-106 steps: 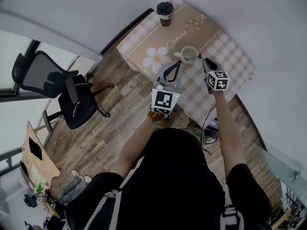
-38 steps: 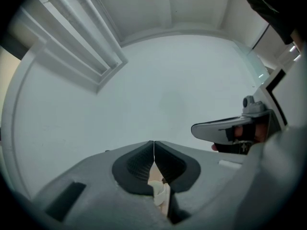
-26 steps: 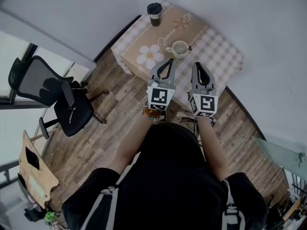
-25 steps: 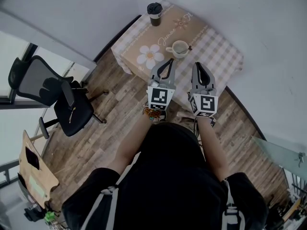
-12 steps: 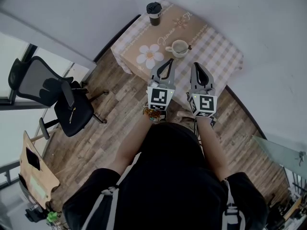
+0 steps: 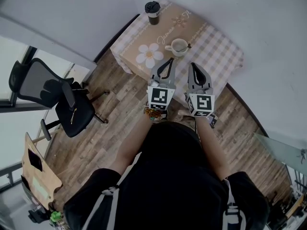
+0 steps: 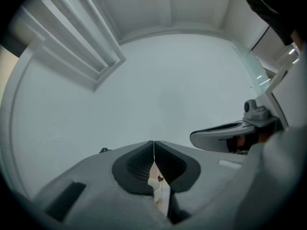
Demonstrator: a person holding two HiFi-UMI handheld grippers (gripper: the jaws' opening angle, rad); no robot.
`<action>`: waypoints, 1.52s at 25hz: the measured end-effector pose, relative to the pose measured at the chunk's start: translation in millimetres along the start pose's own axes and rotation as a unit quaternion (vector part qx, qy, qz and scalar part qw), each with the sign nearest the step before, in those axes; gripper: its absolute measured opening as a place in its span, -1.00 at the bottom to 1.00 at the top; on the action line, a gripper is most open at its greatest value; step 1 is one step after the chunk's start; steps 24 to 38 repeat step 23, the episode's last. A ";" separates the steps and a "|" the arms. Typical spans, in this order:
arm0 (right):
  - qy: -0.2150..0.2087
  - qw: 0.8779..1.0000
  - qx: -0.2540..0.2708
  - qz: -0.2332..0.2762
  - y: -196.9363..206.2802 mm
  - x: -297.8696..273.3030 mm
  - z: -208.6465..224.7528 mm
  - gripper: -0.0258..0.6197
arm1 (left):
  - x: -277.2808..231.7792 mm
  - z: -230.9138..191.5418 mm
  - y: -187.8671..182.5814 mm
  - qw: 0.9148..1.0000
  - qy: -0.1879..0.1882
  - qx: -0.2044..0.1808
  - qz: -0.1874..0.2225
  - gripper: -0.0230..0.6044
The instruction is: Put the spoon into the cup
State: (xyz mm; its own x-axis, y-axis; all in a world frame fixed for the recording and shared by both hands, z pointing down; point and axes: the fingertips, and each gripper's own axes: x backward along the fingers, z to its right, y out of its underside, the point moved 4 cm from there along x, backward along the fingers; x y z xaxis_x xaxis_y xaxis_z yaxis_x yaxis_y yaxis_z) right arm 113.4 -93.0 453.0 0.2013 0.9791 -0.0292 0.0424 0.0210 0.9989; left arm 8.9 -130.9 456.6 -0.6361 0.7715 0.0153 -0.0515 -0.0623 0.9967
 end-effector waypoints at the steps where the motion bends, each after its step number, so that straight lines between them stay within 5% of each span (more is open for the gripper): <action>1: 0.001 1.000 -0.001 -0.001 0.3 0.0 0.7 -0.90 | -0.4 0.3 -0.2 1.000 0.001 -0.001 0.000 -0.87; 38: -0.018 1.000 0.000 -0.016 11.3 -16.7 -4.0 -0.90 | -6.8 -8.4 8.1 1.000 0.002 0.003 -0.007 -0.87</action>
